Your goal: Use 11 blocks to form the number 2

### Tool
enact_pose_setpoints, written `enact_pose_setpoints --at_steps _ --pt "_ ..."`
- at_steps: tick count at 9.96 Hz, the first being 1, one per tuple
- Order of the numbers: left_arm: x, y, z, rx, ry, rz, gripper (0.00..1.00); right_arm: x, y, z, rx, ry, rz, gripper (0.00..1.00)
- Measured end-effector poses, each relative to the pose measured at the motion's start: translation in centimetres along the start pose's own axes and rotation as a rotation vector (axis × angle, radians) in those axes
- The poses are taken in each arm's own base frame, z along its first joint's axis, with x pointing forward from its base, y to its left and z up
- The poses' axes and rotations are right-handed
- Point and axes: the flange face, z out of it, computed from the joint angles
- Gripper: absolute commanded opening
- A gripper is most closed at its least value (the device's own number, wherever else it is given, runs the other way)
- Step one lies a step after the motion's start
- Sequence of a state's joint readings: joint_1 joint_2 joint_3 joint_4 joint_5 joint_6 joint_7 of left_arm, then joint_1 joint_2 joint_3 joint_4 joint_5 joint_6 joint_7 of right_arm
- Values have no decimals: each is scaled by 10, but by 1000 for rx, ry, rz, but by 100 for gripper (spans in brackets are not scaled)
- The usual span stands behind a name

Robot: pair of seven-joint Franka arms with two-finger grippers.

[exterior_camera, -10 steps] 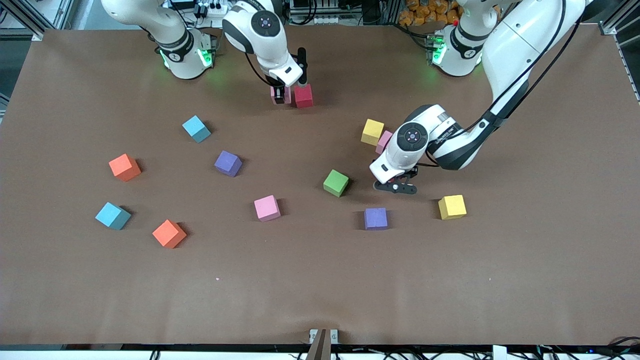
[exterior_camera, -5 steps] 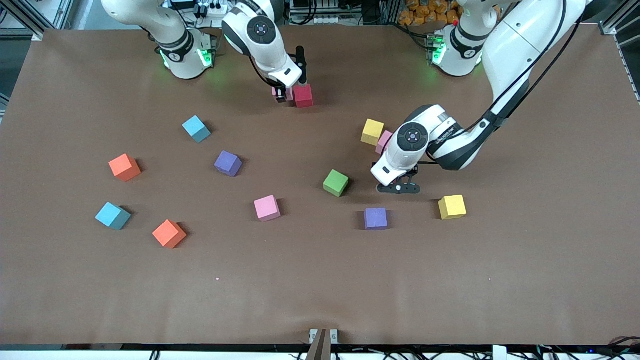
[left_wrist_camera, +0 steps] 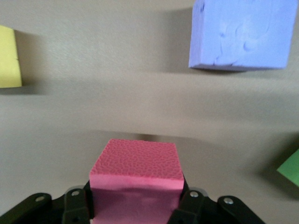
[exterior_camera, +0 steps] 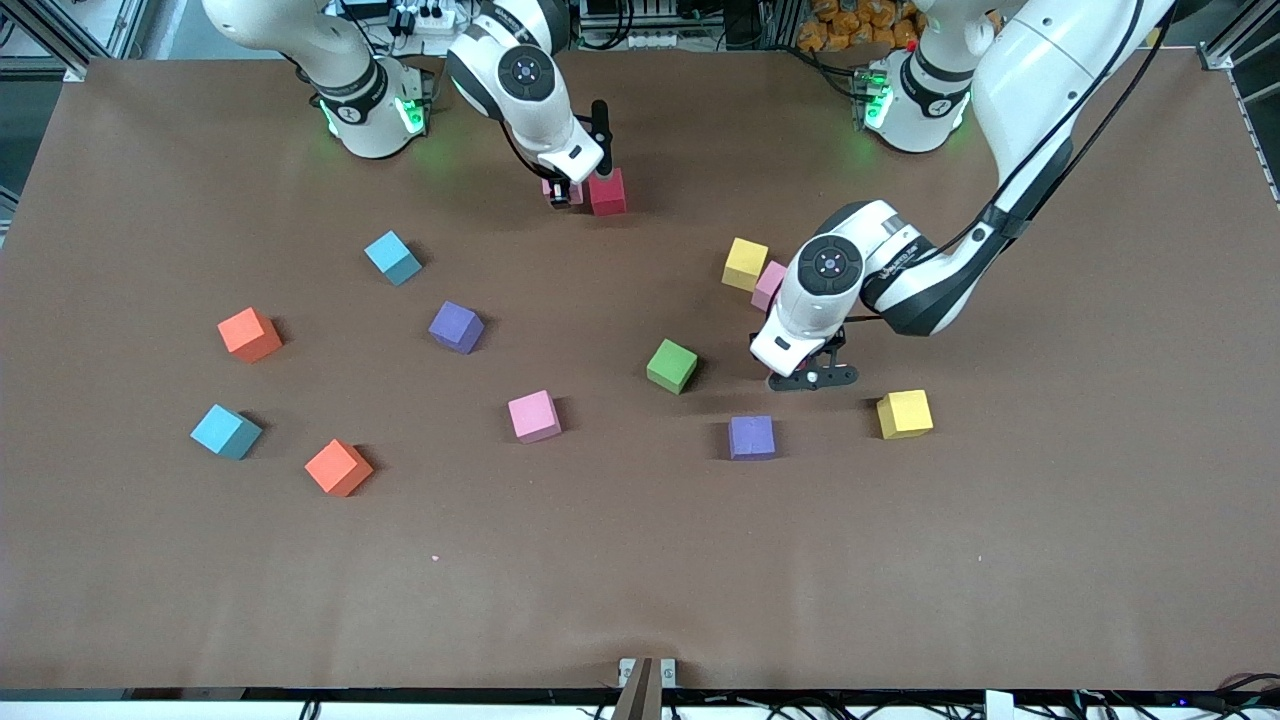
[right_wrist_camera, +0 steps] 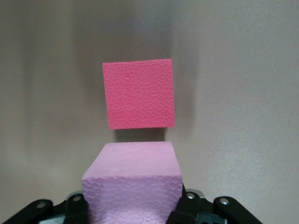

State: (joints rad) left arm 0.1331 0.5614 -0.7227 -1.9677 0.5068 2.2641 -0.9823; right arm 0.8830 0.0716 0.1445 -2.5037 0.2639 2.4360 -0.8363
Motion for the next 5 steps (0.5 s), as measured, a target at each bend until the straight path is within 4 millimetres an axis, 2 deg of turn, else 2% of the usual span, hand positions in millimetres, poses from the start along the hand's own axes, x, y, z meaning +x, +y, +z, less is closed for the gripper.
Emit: enact_pose_setpoints --at_steps 3,5 --pt "6 1 -34 -29 -8 -98 0 2 6 7 1 6 11 57" --pt "3 3 -42 -28 -2 -159 0 3 15 33 -19 16 23 57"
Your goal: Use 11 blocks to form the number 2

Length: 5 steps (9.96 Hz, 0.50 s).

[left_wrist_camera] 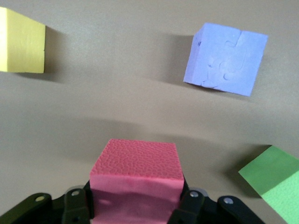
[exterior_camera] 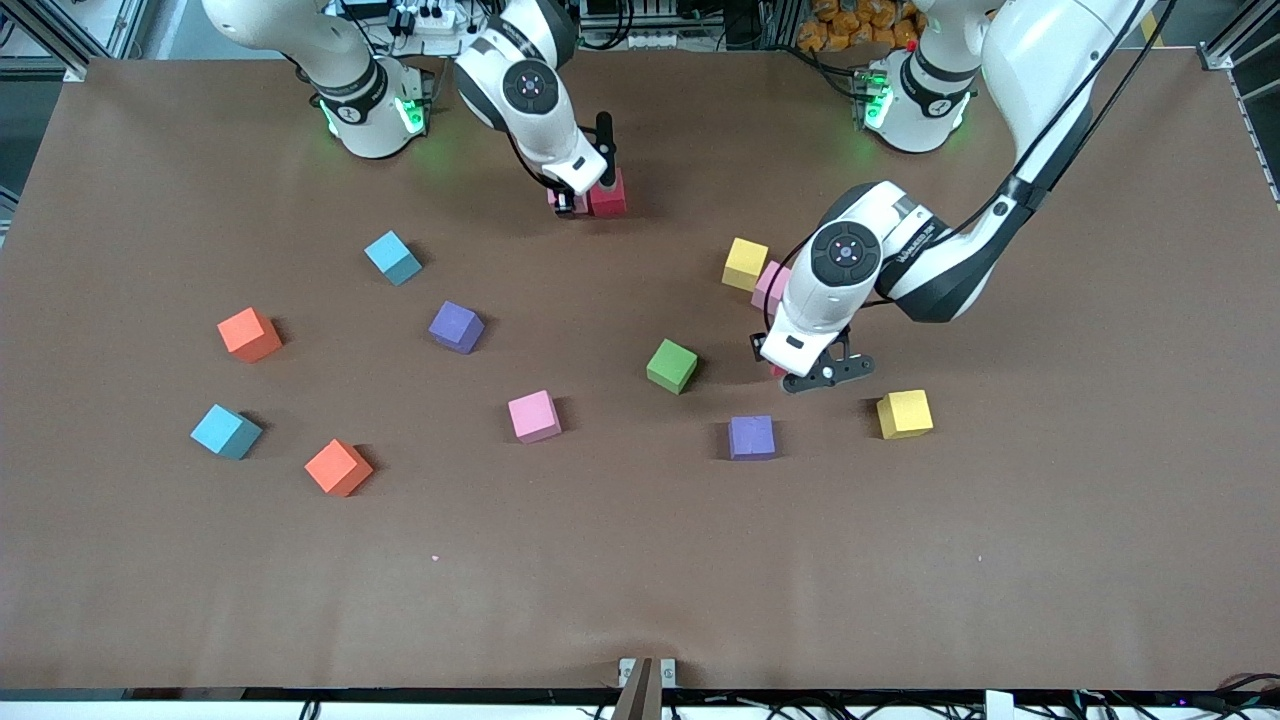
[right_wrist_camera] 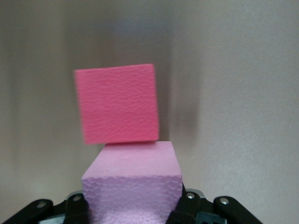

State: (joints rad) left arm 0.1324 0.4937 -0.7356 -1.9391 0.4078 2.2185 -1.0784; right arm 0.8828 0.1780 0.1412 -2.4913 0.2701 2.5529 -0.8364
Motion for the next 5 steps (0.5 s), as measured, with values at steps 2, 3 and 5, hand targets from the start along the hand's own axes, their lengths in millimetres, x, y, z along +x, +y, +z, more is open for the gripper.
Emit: enact_pose_setpoints --at_steps 2,3,5 --pt "-9 6 -4 4 -14 -39 0 0 3 15 7 -9 5 57" --pt "-12 8 -8 -3 -23 -54 0 1 4 13 5 -6 4 57" --pt "-13 8 -15 -5 -24 -66 0 4 5 10 10 -7 -1 57"
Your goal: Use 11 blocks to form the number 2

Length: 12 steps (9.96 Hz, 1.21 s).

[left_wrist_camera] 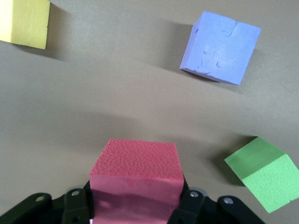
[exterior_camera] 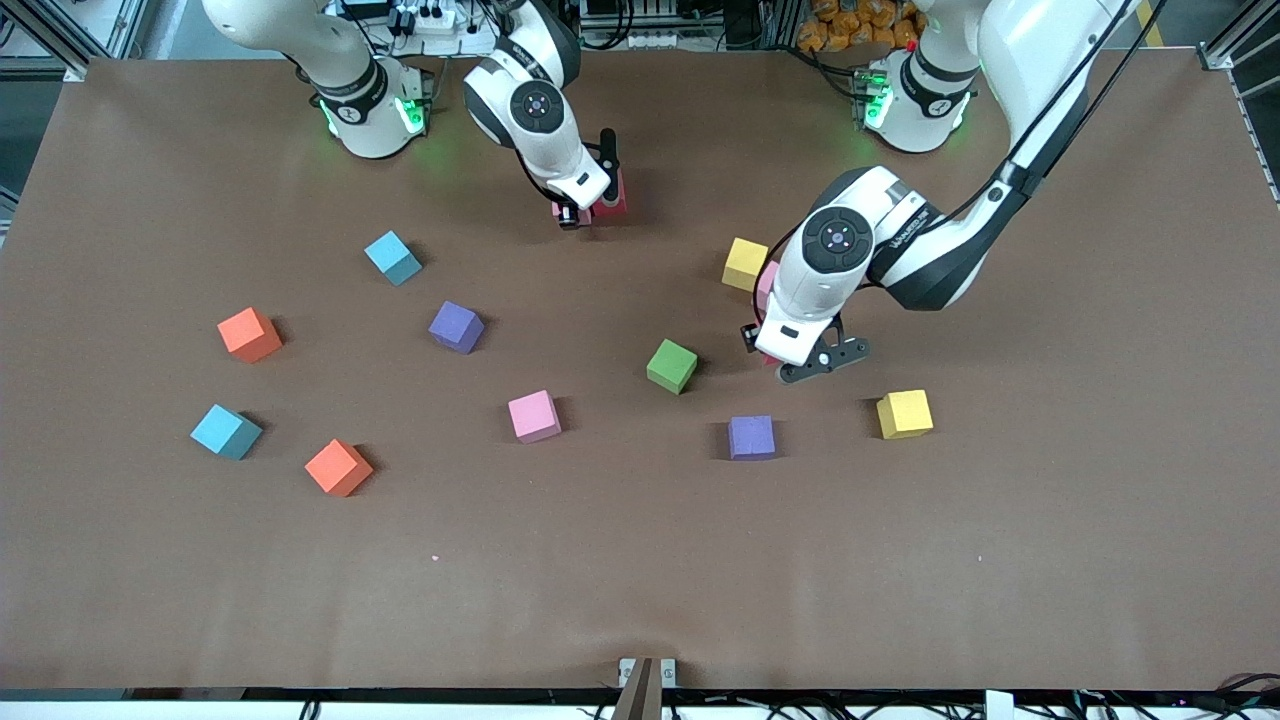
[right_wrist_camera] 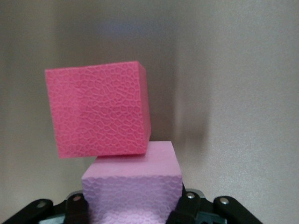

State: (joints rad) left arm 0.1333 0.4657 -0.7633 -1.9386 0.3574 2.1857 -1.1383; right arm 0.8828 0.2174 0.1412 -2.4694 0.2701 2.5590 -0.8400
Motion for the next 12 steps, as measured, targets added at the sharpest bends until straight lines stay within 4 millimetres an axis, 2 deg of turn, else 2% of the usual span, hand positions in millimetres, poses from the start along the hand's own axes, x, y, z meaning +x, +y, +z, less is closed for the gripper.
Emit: enact_pose_setpoints --at_steps 3,7,12 --pt "-3 1 -1 4 -2 1 0 0 -2 -8 14 -9 -8 57" --pt "-3 1 -1 6 -3 1 0 -13 12 -11 27 -11 14 57" --pt "-3 1 -1 6 -3 -1 0 -13 11 -11 58 -33 11 54"
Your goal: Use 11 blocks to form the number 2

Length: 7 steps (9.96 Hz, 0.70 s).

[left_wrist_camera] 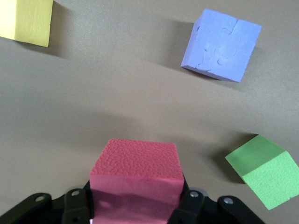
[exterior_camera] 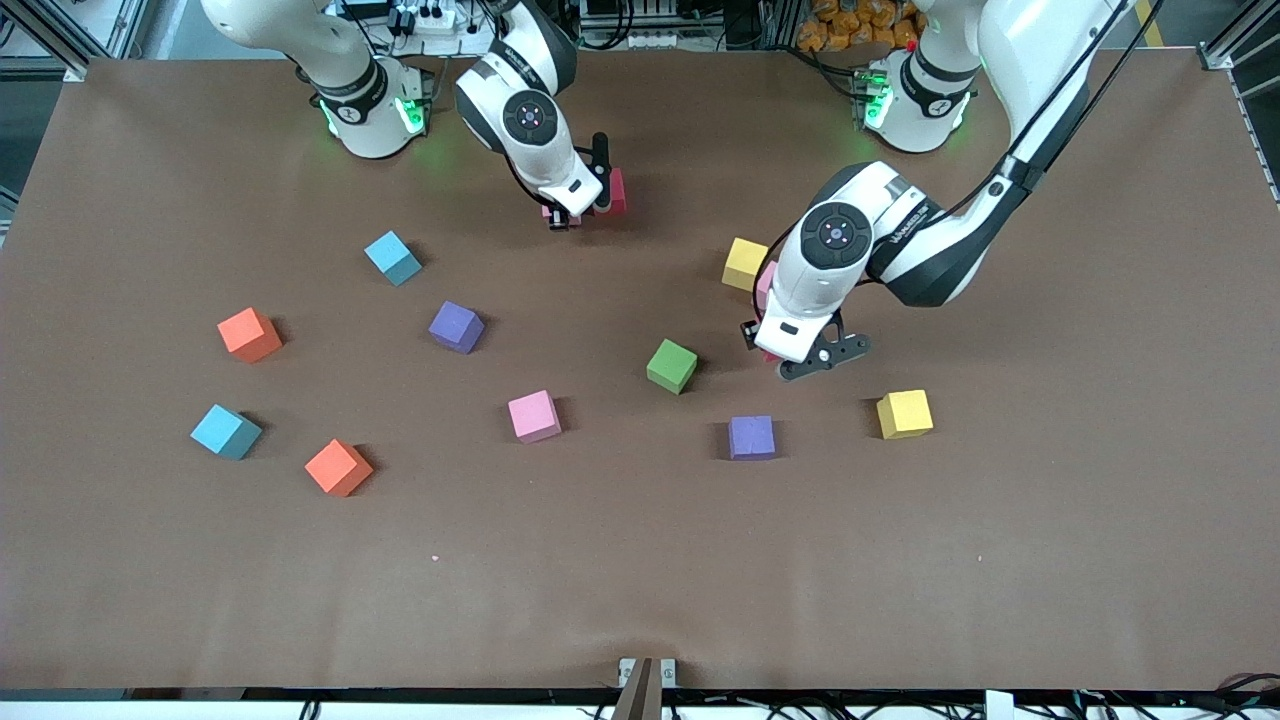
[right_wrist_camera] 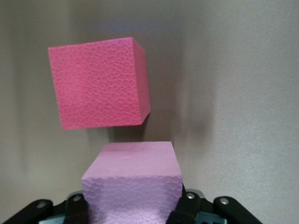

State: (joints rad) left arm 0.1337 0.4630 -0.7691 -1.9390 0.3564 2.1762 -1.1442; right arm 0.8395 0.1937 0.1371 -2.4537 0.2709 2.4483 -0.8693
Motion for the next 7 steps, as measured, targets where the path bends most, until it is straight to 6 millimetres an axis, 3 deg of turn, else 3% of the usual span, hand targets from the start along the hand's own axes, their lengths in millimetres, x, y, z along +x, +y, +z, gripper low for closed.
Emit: enact_pose_setpoints --at_steps 7 --pt "1 0 0 0 0 -3 0 17 1 -23 73 -12 -21 47"
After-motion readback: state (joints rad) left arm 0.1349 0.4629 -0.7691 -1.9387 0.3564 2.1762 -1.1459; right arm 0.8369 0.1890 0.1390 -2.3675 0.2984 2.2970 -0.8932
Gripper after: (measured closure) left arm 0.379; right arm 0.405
